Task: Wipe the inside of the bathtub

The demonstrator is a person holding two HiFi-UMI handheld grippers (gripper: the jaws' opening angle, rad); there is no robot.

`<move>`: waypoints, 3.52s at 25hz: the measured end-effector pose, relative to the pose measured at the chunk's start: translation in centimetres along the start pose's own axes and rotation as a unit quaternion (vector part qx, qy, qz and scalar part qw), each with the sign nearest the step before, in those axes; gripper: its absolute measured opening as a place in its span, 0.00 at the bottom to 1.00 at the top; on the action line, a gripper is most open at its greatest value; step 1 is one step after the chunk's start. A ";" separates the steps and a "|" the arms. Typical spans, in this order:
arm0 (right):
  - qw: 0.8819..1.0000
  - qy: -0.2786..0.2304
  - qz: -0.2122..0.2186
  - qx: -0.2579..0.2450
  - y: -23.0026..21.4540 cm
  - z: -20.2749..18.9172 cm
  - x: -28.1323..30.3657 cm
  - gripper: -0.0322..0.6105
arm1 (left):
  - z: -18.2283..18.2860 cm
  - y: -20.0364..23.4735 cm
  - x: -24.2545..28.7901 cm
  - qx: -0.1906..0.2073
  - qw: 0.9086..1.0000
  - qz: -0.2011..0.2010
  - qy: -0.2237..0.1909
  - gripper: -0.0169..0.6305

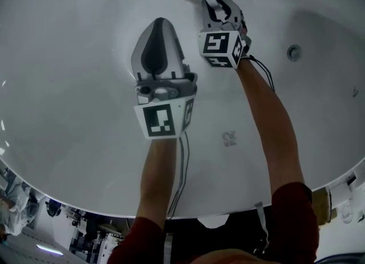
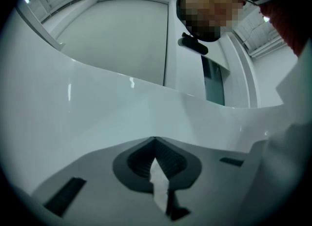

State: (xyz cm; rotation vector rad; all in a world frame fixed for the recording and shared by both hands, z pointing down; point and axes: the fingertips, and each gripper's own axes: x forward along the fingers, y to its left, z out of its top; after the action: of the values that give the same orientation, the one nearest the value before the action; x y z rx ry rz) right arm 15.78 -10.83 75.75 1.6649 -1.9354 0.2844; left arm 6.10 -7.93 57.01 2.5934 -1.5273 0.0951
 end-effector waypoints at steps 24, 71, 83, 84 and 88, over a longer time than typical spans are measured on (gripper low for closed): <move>0.995 0.029 -0.093 0.028 -21.1 -20.7 -18.0 0.19 | -5.4 -29.2 -2.4 0.014 0.996 -0.086 0.009 0.05; 0.980 -0.088 -0.090 0.154 0.5 28.1 -20.2 0.19 | 24.6 10.7 -7.5 0.034 0.999 0.033 -0.022 0.05; 0.987 -0.117 -0.001 0.113 20.7 37.0 -15.0 0.19 | 24.8 28.2 -14.6 0.019 0.994 0.100 -0.024 0.05; 0.987 -0.117 0.002 0.109 21.3 37.4 -14.7 0.19 | 24.8 28.8 -14.8 0.018 0.994 0.103 -0.022 0.05; 0.988 -0.112 0.008 0.104 22.7 37.8 -12.0 0.19 | 23.7 30.6 -14.3 0.013 0.994 0.107 -0.014 0.05</move>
State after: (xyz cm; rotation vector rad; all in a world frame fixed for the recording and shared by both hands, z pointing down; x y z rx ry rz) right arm -15.63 -15.23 42.82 1.8855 -2.1451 0.3266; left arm -27.91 -13.62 34.28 2.4513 -1.8226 0.0997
